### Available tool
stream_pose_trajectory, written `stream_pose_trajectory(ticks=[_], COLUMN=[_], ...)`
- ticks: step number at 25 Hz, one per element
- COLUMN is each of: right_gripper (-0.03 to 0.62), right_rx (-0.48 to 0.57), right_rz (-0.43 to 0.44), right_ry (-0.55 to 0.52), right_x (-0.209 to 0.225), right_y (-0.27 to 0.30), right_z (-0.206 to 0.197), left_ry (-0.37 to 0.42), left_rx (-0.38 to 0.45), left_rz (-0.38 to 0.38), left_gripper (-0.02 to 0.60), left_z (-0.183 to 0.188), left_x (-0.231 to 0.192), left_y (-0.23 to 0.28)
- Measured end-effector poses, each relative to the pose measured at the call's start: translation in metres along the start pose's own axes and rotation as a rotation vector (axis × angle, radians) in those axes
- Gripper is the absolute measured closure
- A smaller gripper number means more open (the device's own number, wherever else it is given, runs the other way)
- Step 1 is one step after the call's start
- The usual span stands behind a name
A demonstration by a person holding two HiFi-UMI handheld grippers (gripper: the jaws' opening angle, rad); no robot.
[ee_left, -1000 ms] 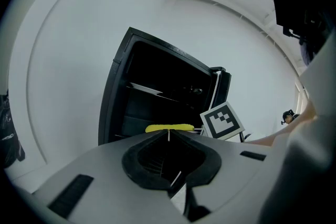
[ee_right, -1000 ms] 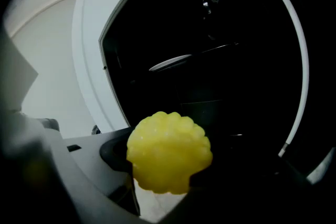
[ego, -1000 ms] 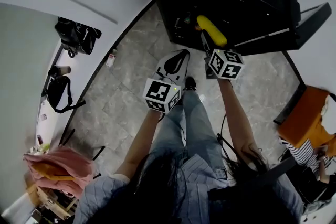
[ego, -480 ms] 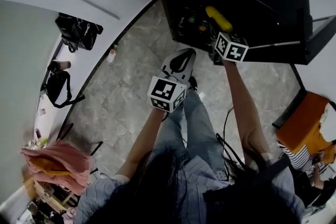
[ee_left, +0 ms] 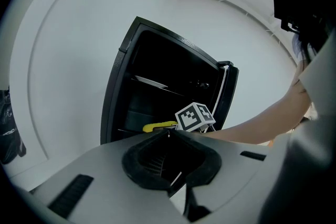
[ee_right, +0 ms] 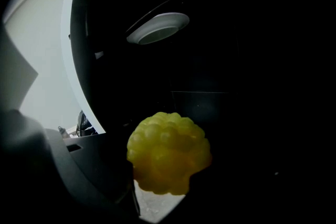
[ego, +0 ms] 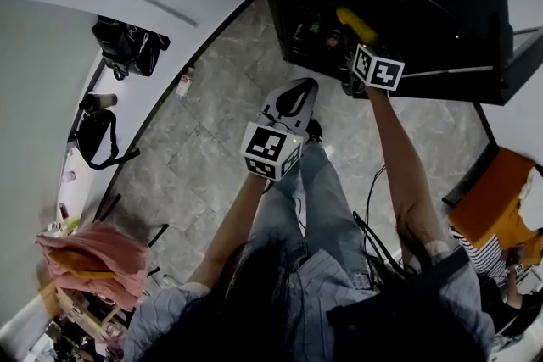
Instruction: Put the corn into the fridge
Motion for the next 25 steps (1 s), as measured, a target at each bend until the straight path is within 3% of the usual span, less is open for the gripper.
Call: stream_pose_trajectory(ticks=[10,15,20,25], right_gripper=[0.332,0.332,0.332,0.332], right_rx=[-0.039,-0.068,-0.149,-0.123], right_rz=[0.04,0.035,0.014,0.021], right_ry=[0.022,-0.057,-0.211,-0.196], right_x=[0.002,0.0,-0.001,-0.004], right_y=[0.02,0.033,0.044,0.051], right_z=[0.012,0.019,0.008,0.012], left_ry=[-0.025,-0.031,-0.037,-0.047], left_rx=[-0.009,-0.008,-0.009,-0.016], left_rz=[0.017,0.029,0.048,0.072], left_gripper=[0.566,0.566,0.566,0.566], left_z=[-0.004,-0.005,-0.007,-0.011], left_x=[-0.005,-0.009,-0.014,-0.022], left_y=[-0.005,-0.007,-0.012,-0.017])
Point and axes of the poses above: the fingertips, and each gripper's own axes: y forward along the fingers, x to its right, z out of its top, the point moved 5 cm from there along -y, backward along the fingers, and after that the axes turned 2 degrees about y, right-handed, at the moved point
